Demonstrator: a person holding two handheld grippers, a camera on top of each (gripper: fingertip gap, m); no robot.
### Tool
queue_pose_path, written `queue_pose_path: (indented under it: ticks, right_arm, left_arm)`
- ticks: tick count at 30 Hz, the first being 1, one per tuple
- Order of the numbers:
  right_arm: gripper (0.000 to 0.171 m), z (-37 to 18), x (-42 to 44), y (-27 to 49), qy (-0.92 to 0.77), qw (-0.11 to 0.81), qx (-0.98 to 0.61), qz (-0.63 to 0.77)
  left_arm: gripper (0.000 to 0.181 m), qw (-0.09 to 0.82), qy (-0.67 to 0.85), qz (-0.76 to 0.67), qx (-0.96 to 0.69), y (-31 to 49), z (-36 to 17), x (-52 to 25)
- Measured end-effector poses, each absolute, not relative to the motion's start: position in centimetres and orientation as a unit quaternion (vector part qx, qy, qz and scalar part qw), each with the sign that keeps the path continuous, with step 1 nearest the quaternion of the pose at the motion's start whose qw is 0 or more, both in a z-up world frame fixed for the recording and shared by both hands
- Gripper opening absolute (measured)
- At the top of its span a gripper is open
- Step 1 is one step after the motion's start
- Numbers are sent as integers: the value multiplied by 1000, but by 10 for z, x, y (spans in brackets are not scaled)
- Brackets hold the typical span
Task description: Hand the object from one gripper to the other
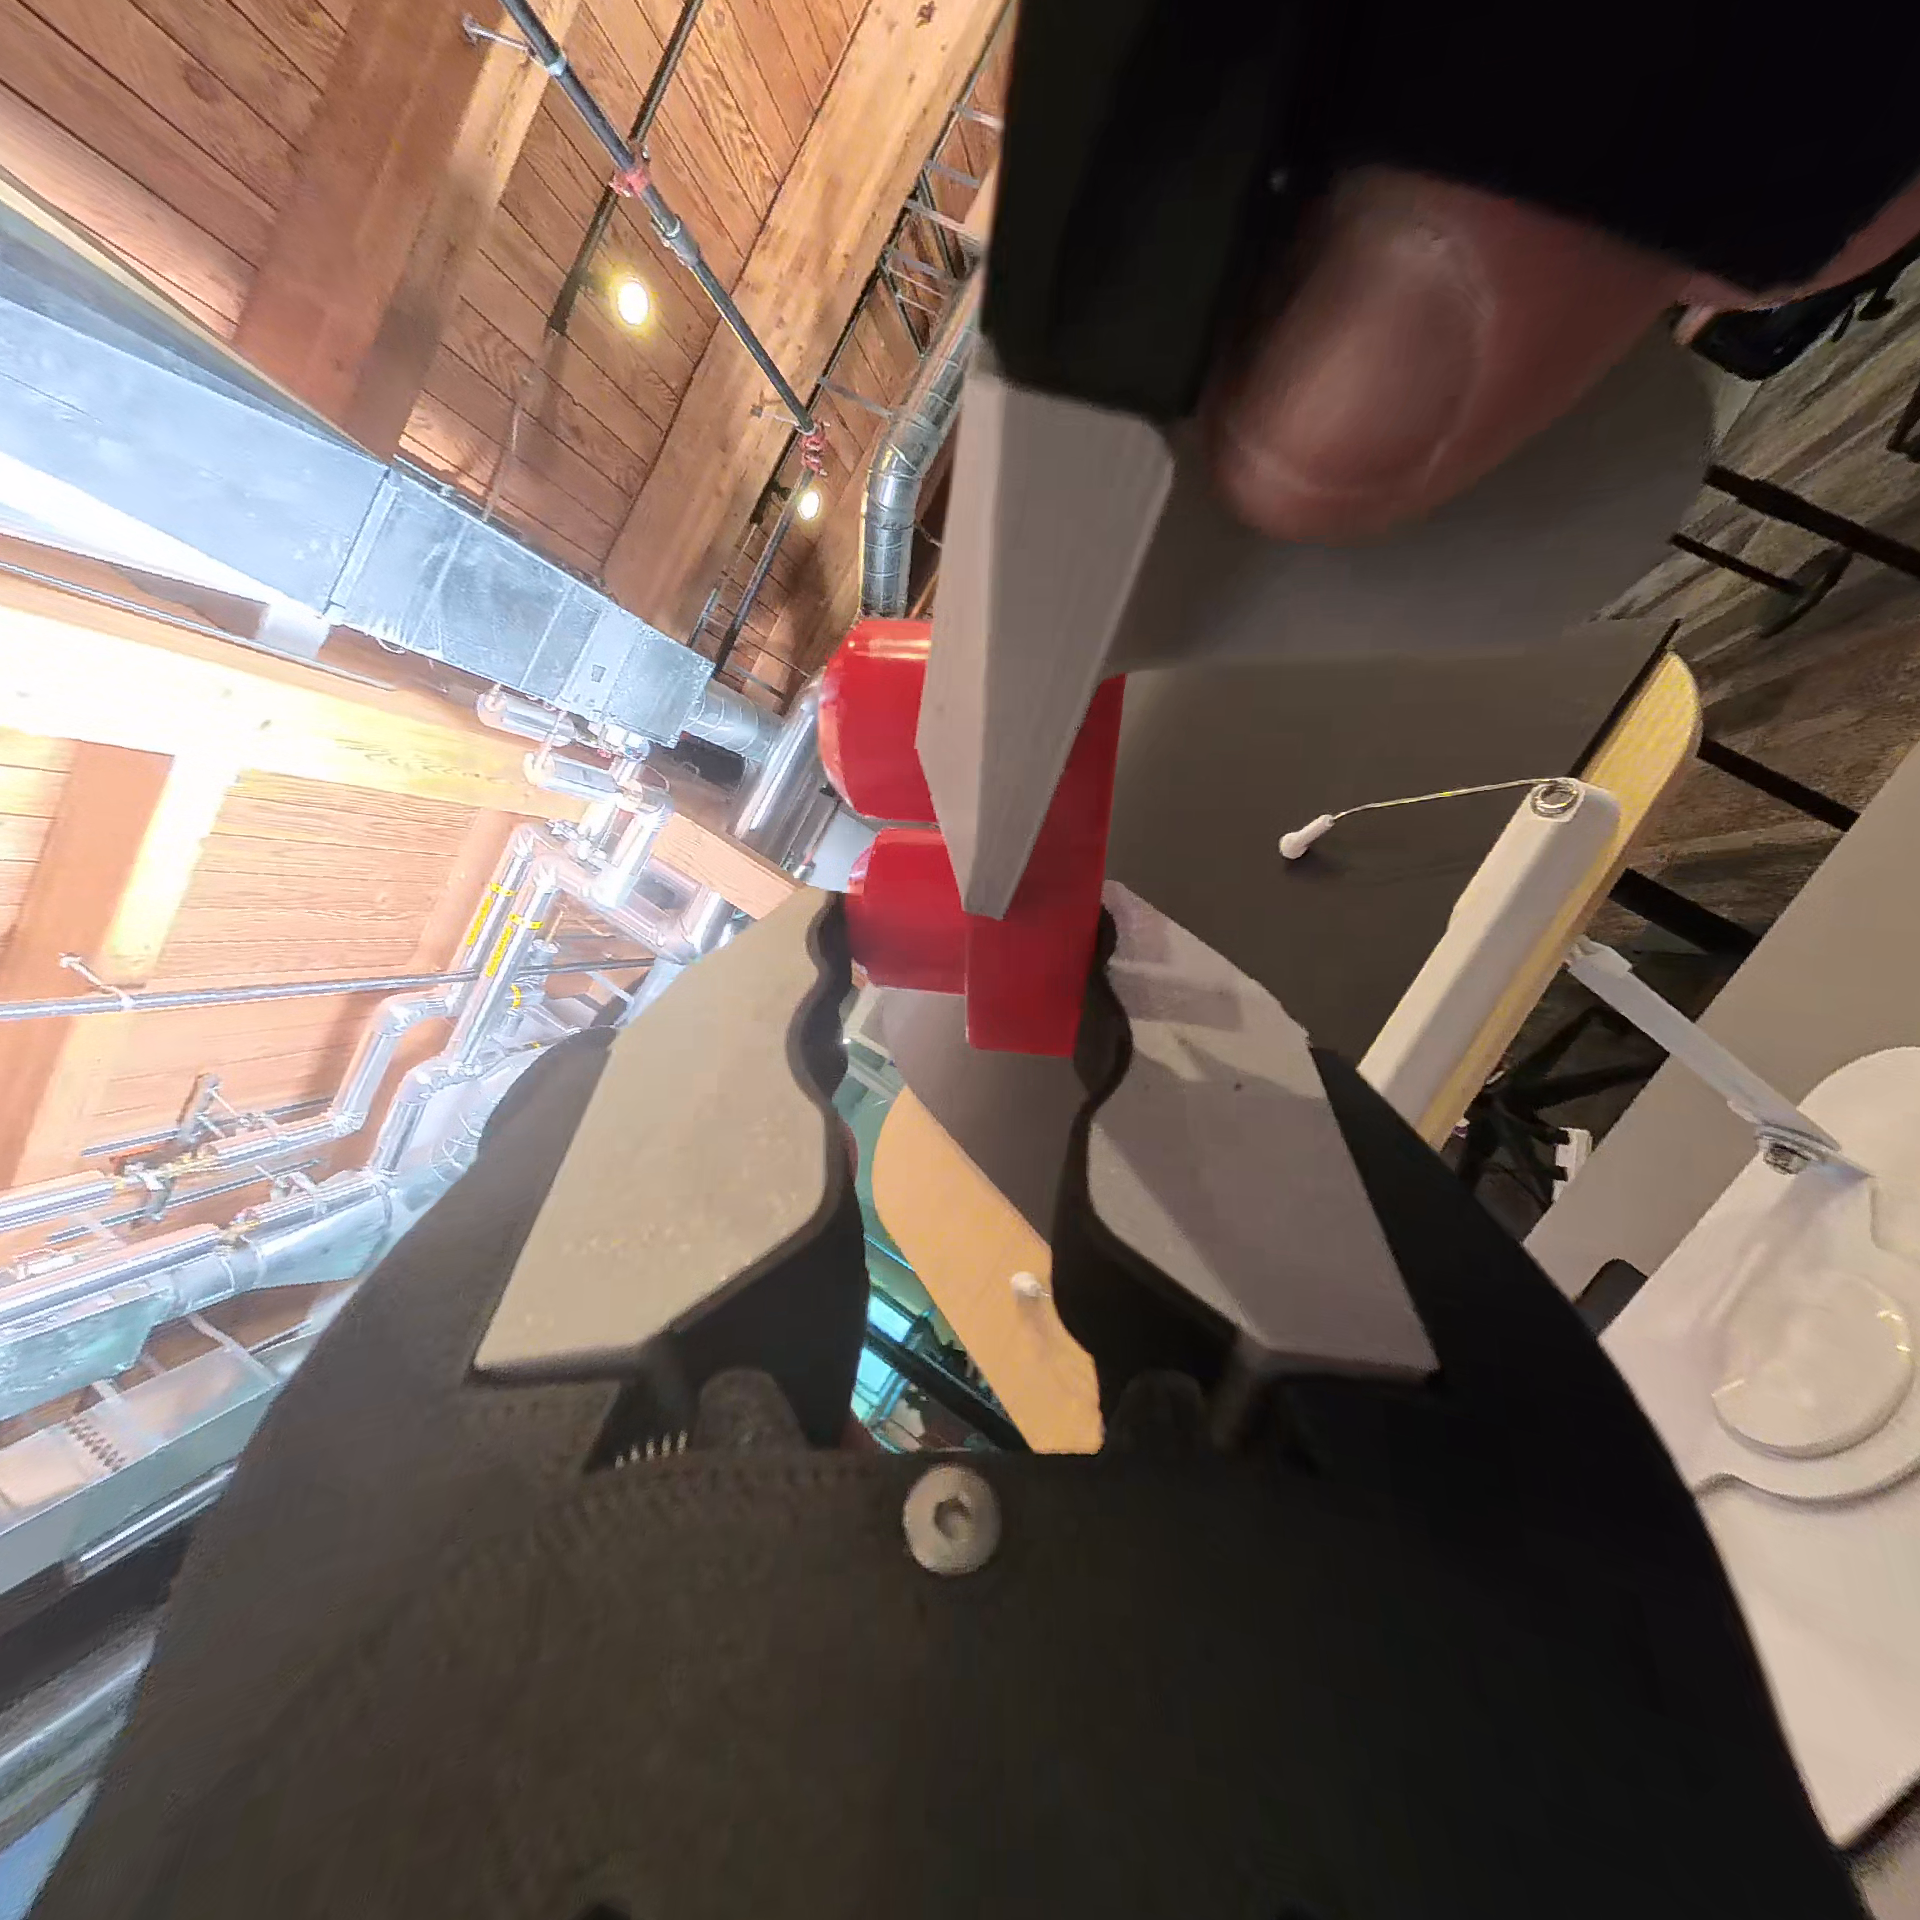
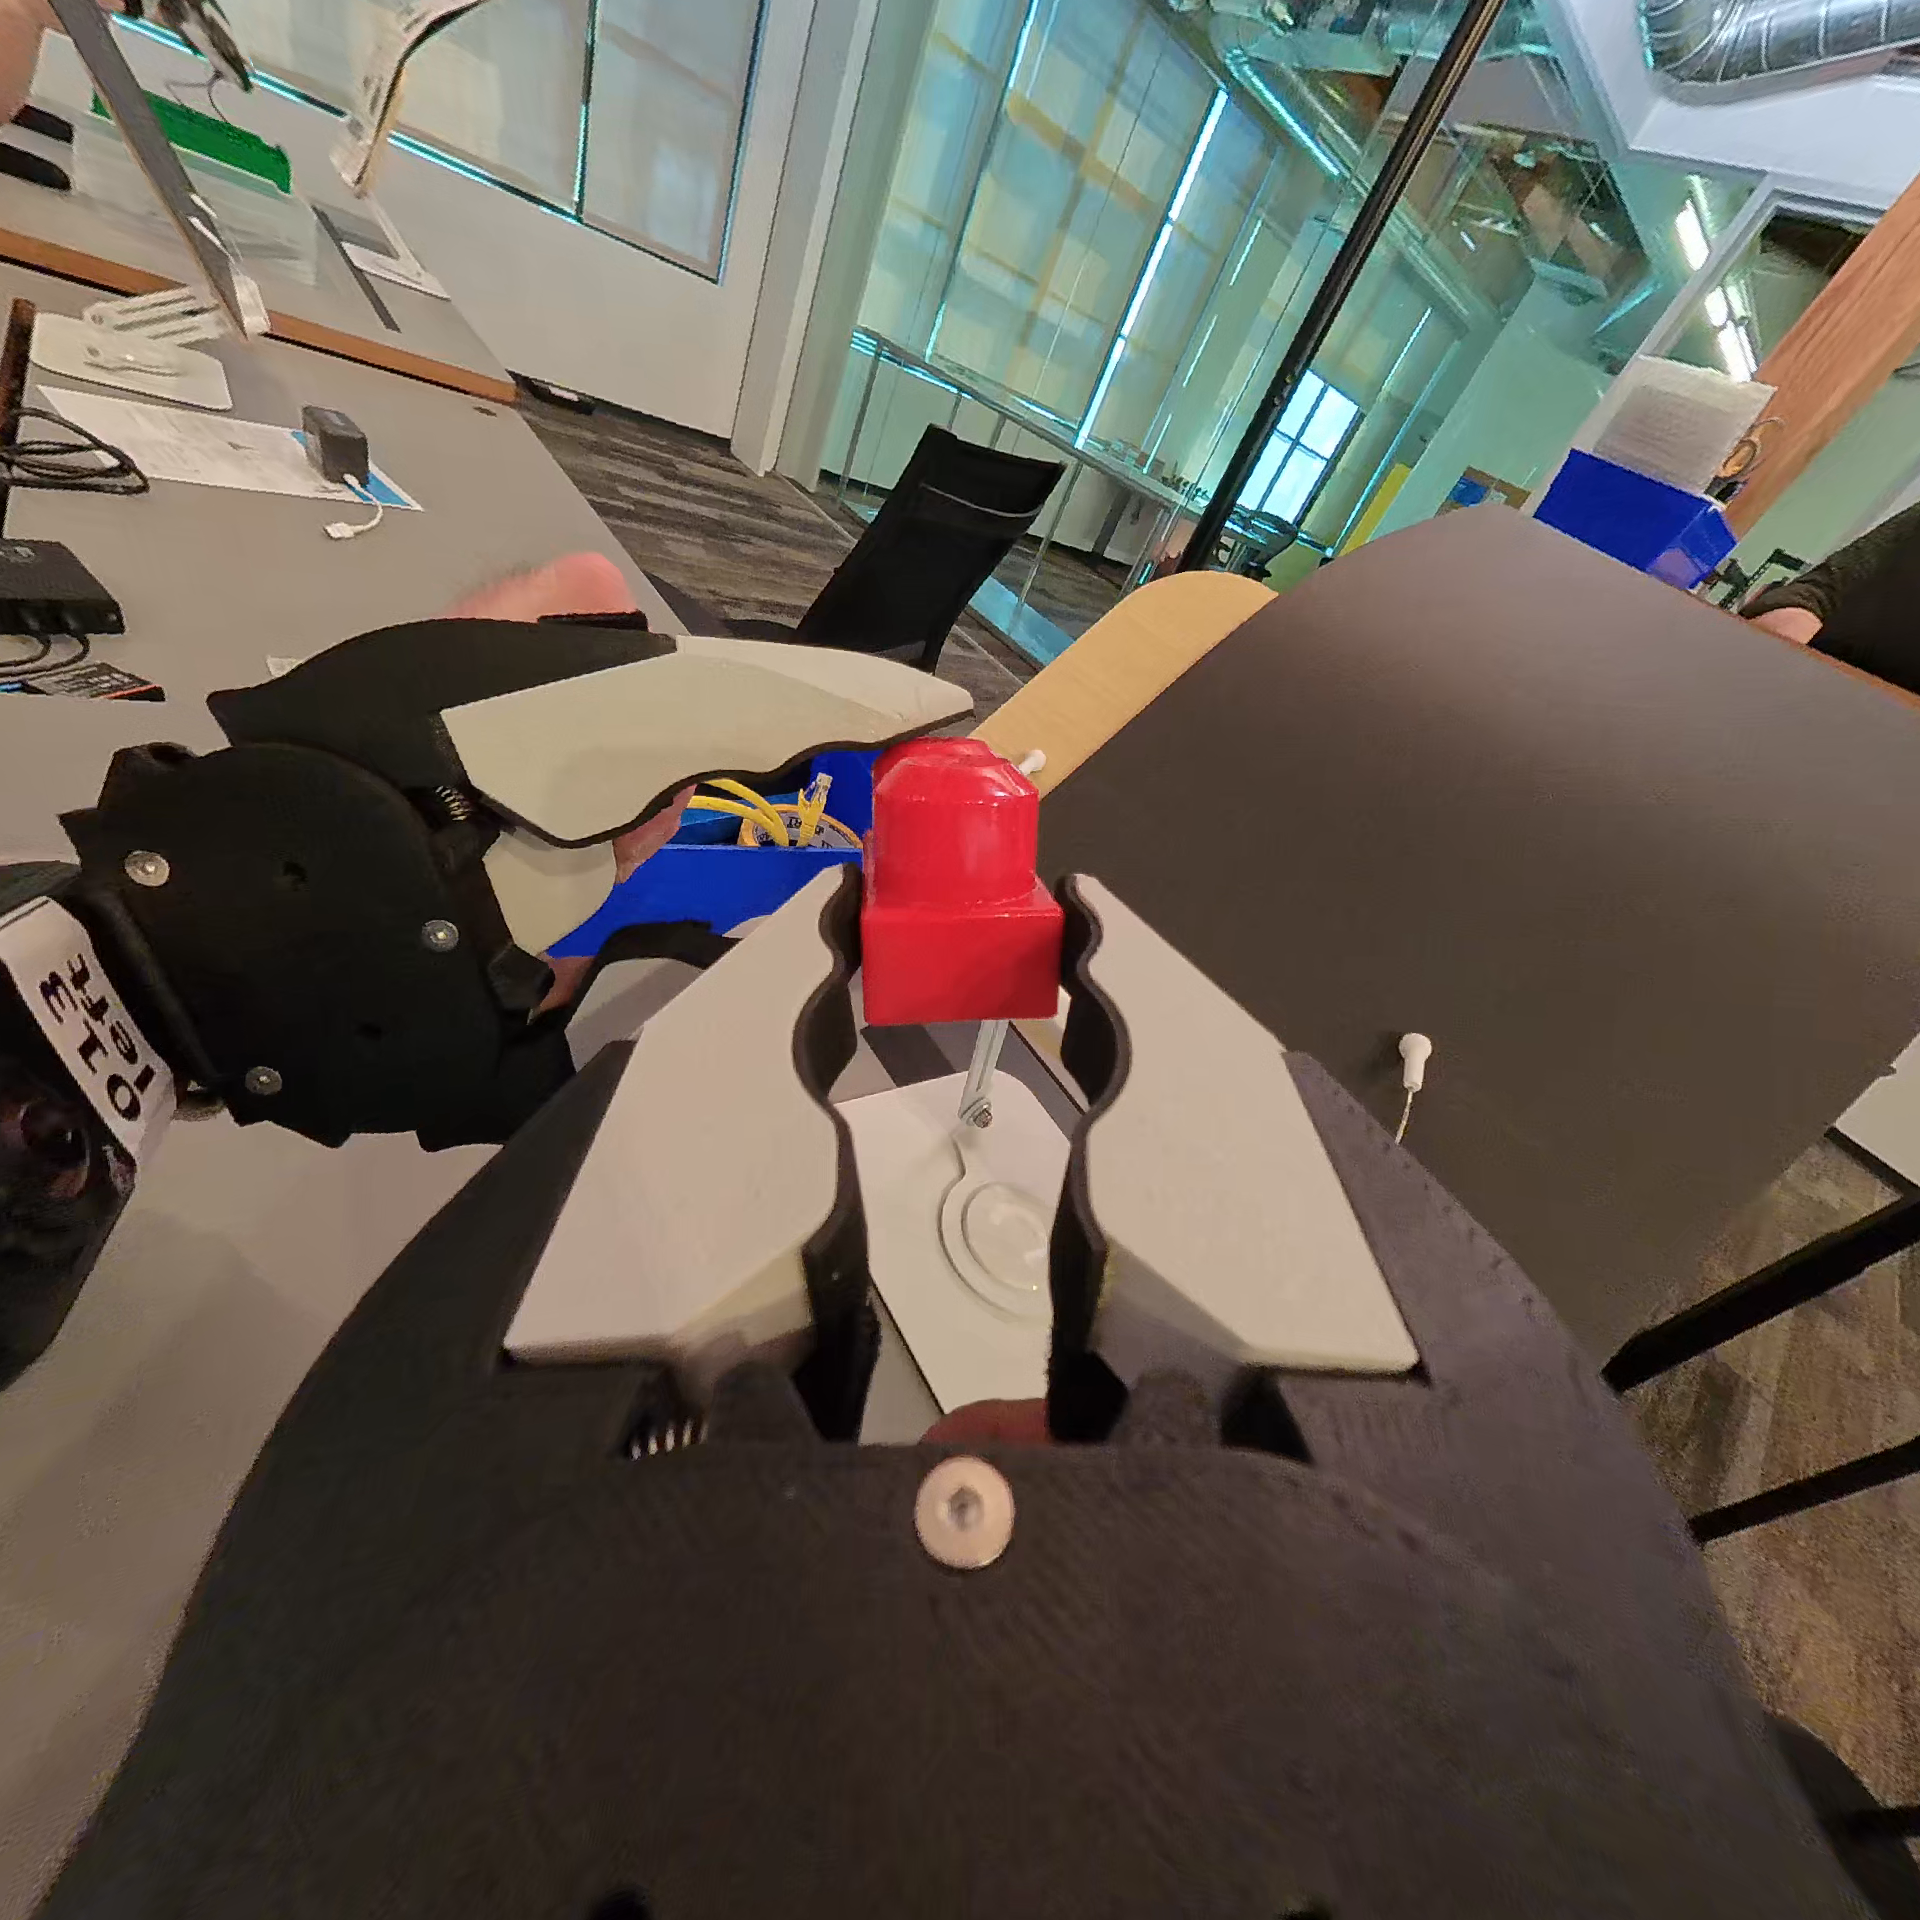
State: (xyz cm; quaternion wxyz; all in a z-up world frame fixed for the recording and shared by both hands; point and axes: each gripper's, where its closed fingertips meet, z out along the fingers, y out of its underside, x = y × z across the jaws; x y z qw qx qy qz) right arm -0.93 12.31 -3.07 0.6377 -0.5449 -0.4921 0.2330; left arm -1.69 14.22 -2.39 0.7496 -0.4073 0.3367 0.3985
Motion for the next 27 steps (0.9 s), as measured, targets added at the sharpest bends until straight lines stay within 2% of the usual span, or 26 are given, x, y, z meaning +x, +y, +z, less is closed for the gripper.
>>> queue_pose_path:
  ticks: [6, 11, 19, 27]
  right_arm:
    - [34, -34, 0, 126, -510, 638, -537, 213]
    - [35, -42, 8, 117, -571, 633, -498, 157]
    - [35, -66, 9, 87, -685, 595, -415, 69]
    - [35, -74, 10, 72, -721, 572, -387, 54]
  left_arm:
    - [45, 746, 430, 276, -427, 143, -38, -6]
    - [57, 692, 512, 157, -484, 137, -56, -9]
    - [40, 620, 614, 76, -482, 102, -79, 0]
    - [40, 595, 653, 26, -468, 80, -86, 6]
